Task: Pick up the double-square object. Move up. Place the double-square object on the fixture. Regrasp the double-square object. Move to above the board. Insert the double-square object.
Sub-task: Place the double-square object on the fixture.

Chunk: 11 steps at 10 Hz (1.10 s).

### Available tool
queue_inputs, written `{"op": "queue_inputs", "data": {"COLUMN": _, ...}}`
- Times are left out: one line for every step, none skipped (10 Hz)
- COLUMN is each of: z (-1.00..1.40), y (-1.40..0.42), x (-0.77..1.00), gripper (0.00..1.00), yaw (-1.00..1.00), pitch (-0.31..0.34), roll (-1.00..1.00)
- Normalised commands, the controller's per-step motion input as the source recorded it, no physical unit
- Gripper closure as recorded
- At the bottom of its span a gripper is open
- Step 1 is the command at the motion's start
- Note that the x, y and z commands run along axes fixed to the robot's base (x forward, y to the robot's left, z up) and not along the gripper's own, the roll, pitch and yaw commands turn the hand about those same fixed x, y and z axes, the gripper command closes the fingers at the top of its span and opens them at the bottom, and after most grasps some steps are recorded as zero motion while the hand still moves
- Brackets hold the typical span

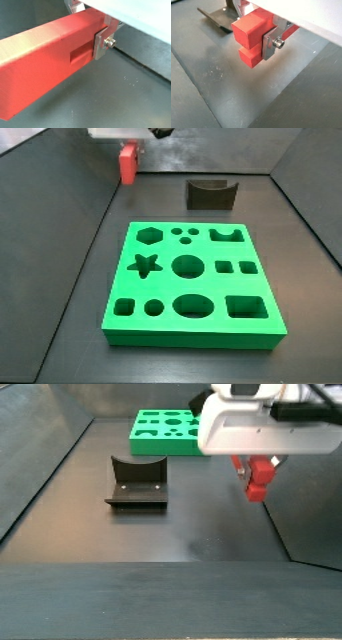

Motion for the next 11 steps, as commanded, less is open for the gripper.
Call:
{"op": "queue_inputs", "data": {"z": 1.00, "y": 0.00, "x": -0.02, "gripper": 1.00, "yaw": -0.01, "pitch": 0.039, "roll": 0.05}}
{"op": "queue_inputs", "data": {"z": 1.00, "y": 0.00, "x": -0.03, "gripper": 1.00, "yaw": -0.01, "pitch": 0.046, "roll": 0.07}}
{"op": "queue_inputs", "data": {"z": 1.00, "y": 0.01, "x": -0.03, "gripper": 1.00, "yaw": -0.01, "pitch": 0.051, "roll": 0.08}}
{"op": "queue_inputs", "data": {"z": 1.00, "y": 0.00, "x": -0.03, "gripper": 1.00, "yaw": 0.00, "pitch": 0.055, "roll": 0.09}}
{"op": "queue_inputs", "data": {"z": 1.00, "y": 0.00, "x": -0.03, "gripper": 1.00, "yaw": 0.01, "pitch": 0.060, "roll": 0.10}}
{"op": "queue_inputs", "data": {"z": 0.90, "y": 0.00, "x": -0.03, "gripper": 1.00, "yaw": 0.02, "pitch": 0.064, "roll": 0.10}}
{"op": "queue_inputs", "data": {"z": 0.77, "y": 0.00, "x": -0.03, "gripper": 1.00, "yaw": 0.02, "pitch": 0.069, "roll": 0.10}}
{"op": "queue_inputs", "data": {"z": 0.65, "y": 0.01, "x": -0.02, "gripper": 1.00, "yaw": 0.02, "pitch": 0.074, "roll": 0.10}}
{"op": "queue_inputs", "data": {"z": 0.48, "y": 0.01, "x": -0.01, "gripper": 1.00, "yaw": 0.03, "pitch": 0.080, "roll": 0.09}}
{"op": "queue_inputs", "data": {"z": 0.35, "y": 0.01, "x": -0.01, "gripper": 1.00, "yaw": 0.02, "pitch": 0.079, "roll": 0.08}}
{"op": "queue_inputs", "data": {"z": 0.21, "y": 0.01, "x": -0.01, "gripper": 1.00, "yaw": 0.02, "pitch": 0.078, "roll": 0.07}}
